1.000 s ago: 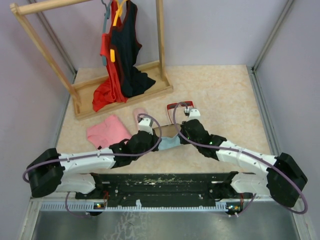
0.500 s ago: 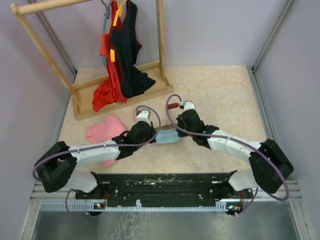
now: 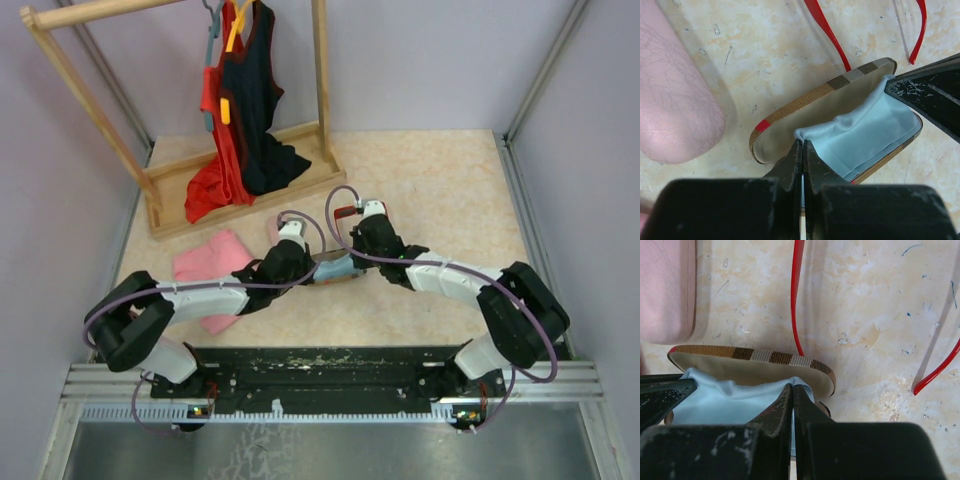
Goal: Organize the sunglasses
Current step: Place the glasses cleaning cloth in the sunglasses case.
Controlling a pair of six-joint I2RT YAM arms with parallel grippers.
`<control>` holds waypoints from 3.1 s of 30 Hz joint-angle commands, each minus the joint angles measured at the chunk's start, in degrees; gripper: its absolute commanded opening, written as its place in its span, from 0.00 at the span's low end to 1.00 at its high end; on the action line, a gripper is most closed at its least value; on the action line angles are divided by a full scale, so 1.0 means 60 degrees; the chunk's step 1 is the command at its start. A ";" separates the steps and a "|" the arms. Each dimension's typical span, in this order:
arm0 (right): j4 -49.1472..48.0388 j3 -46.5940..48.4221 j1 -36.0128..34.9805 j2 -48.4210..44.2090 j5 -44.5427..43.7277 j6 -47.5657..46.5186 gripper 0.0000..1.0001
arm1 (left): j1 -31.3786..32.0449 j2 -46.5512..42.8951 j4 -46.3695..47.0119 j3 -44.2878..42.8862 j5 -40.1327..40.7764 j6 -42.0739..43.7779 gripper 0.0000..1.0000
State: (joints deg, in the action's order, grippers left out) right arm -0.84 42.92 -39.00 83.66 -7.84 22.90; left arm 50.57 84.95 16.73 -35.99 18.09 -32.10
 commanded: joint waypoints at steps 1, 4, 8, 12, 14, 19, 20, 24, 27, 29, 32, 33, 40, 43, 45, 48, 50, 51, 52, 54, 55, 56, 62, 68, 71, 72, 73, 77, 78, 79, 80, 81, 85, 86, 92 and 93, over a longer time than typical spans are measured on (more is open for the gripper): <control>-0.0963 0.0328 0.0166 0.0148 0.0043 -0.0154 0.00 | -0.0070 0.0200 0.0742 -0.0110 -0.0064 0.0204 0.00; -0.1162 0.0314 0.0215 0.0281 0.0088 -0.0154 0.00 | -0.0111 0.0359 0.0874 -0.0125 -0.0028 0.0271 0.00; -0.1251 0.0340 0.0271 0.0428 0.0098 -0.0154 0.00 | -0.0133 0.0539 0.1010 -0.0111 0.0030 0.0328 0.00; -0.1269 0.0300 0.0326 0.0526 0.0096 -0.0110 0.00 | -0.0141 0.0622 0.1034 -0.0083 0.0152 0.0314 0.00; -0.1316 0.0276 0.0357 0.0530 0.0084 -0.0085 0.00 | -0.0172 0.0622 0.1077 -0.0053 0.0198 0.0318 0.00; -0.1516 0.0217 0.0420 0.0592 0.0128 0.0030 0.00 | -0.0228 0.0626 0.1129 -0.0035 0.0256 0.0321 0.00; -0.1555 0.0225 0.0434 0.0611 0.0144 0.0060 0.00 | -0.0247 0.0634 0.1143 -0.0037 0.0273 0.0321 0.00; -0.1659 0.0230 0.0462 0.0686 0.0190 0.0166 0.00 | -0.0326 0.0652 0.1160 -0.0052 0.0330 0.0351 0.00; -0.1689 0.0256 0.0479 0.0737 0.0221 0.0183 0.00 | -0.0370 0.0657 0.1152 -0.0038 0.0340 0.0346 0.00; -0.1687 0.0272 0.0493 0.0776 0.0222 0.0204 0.00 | -0.0378 0.0617 0.1152 -0.0003 0.0365 0.0368 0.00; -0.1739 0.0265 0.0517 0.0804 0.0237 0.0237 0.00 | -0.0386 0.0548 0.1152 0.0074 0.0433 0.0366 0.00; -0.1748 0.0273 0.0523 0.0808 0.0233 0.0261 0.00 | -0.0384 0.0512 0.1156 0.0099 0.0441 0.0363 0.00; -0.1778 0.0303 0.0538 0.0907 0.0193 0.0385 0.00 | -0.0387 0.0463 0.1125 0.0181 0.0486 0.0414 0.00; -0.1779 0.0318 0.0539 0.0926 0.0174 0.0428 0.00 | -0.0387 0.0435 0.1126 0.0211 0.0497 0.0373 0.00; -0.1761 0.0318 0.0553 0.0936 0.0117 0.0443 0.00 | -0.0385 0.0411 0.1123 0.0226 0.0523 0.0383 0.00; -0.1764 0.0318 0.0553 0.0924 0.0045 0.0489 0.00 | -0.0399 0.0389 0.1110 0.0242 0.0556 0.0376 0.00; -0.1777 0.0325 0.0568 0.0912 0.0025 0.0518 0.00 | -0.0386 0.0378 0.1095 0.0241 0.0554 0.0387 0.00; -0.1778 0.0332 0.0568 0.0907 0.0018 0.0527 0.00 | -0.0391 0.0374 0.1103 0.0241 0.0546 0.0397 0.00; -0.1771 0.0323 0.0568 0.0903 0.0010 0.0541 0.00 | -0.0385 0.0379 0.1102 0.0245 0.0545 0.0398 0.00; -0.1779 0.0318 0.0572 0.0898 -0.0036 0.0571 0.00 | -0.0391 0.0381 0.1094 0.0229 0.0531 0.0403 0.00; -0.1760 0.0318 0.0579 0.0896 -0.0054 0.0585 0.00 | -0.0388 0.0387 0.1099 0.0227 0.0523 0.0395 0.00; -0.1764 0.0318 0.0582 0.0896 -0.0078 0.0590 0.00 | -0.0390 0.0388 0.1094 0.0226 0.0530 0.0394 0.00; -0.1746 0.0318 0.0611 0.0925 -0.0112 0.0640 0.00 | -0.0395 0.0424 0.1068 0.0158 0.0549 0.0431 0.00; -0.1778 0.0375 0.0612 0.1018 -0.0013 0.0639 0.00 | -0.0395 0.0516 0.0971 0.0038 0.0632 0.0437 0.05; -0.1790 0.0434 0.0627 0.1097 0.0080 0.0636 0.00 | -0.0386 0.0542 0.0947 0.0000 0.0619 0.0421 0.12; -0.1806 0.0446 0.0627 0.1112 0.0111 0.0637 0.00 | -0.0395 0.0535 0.0940 -0.0007 0.0611 0.0419 0.14; -0.1811 0.0461 0.0627 0.1135 0.0131 0.0637 0.01 | -0.0394 0.0535 0.0933 -0.0008 0.0627 0.0419 0.15; -0.1801 0.0479 0.0625 0.1174 0.0144 0.0647 0.07 | -0.0395 0.0542 0.0878 -0.0035 0.0643 0.0408 0.21; -0.1800 0.0479 0.0623 0.1161 0.0144 0.0651 0.08 | -0.0392 0.0545 0.0874 -0.0037 0.0647 0.0403 0.23; -0.1794 0.0466 0.0626 0.1160 0.0150 0.0652 0.10 | -0.0387 0.0549 0.0874 -0.0037 0.0648 0.0408 0.24; -0.1790 0.0465 0.0627 0.1147 0.0125 0.0652 0.11 | -0.0389 0.0549 0.0874 -0.0037 0.0635 0.0412 0.25; -0.1793 0.0454 0.0627 0.1125 0.0115 0.0661 0.13 | -0.0395 0.0542 0.0863 -0.0037 0.0633 0.0402 0.26; -0.1794 0.0432 0.0627 0.1054 0.0103 0.0650 0.19 | -0.0394 0.0490 0.0803 -0.0010 0.0676 0.0392 0.32; -0.1793 0.0435 0.0627 0.1026 0.0101 0.0652 0.19 | -0.0389 0.0454 0.0790 -0.0008 0.0688 0.0373 0.33; -0.1737 0.0337 0.0627 0.0643 0.0070 0.0609 0.25 | -0.0392 0.0225 0.0681 0.0062 0.0749 0.0379 0.36; -0.1722 0.0313 0.0627 0.0579 0.0044 0.0590 0.25 | -0.0392 0.0190 0.0659 0.0065 0.0763 0.0378 0.36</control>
State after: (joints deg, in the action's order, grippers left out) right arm -8.93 43.20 -35.83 90.50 -6.59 26.63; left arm 48.49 88.03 20.99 -35.11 21.63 -29.93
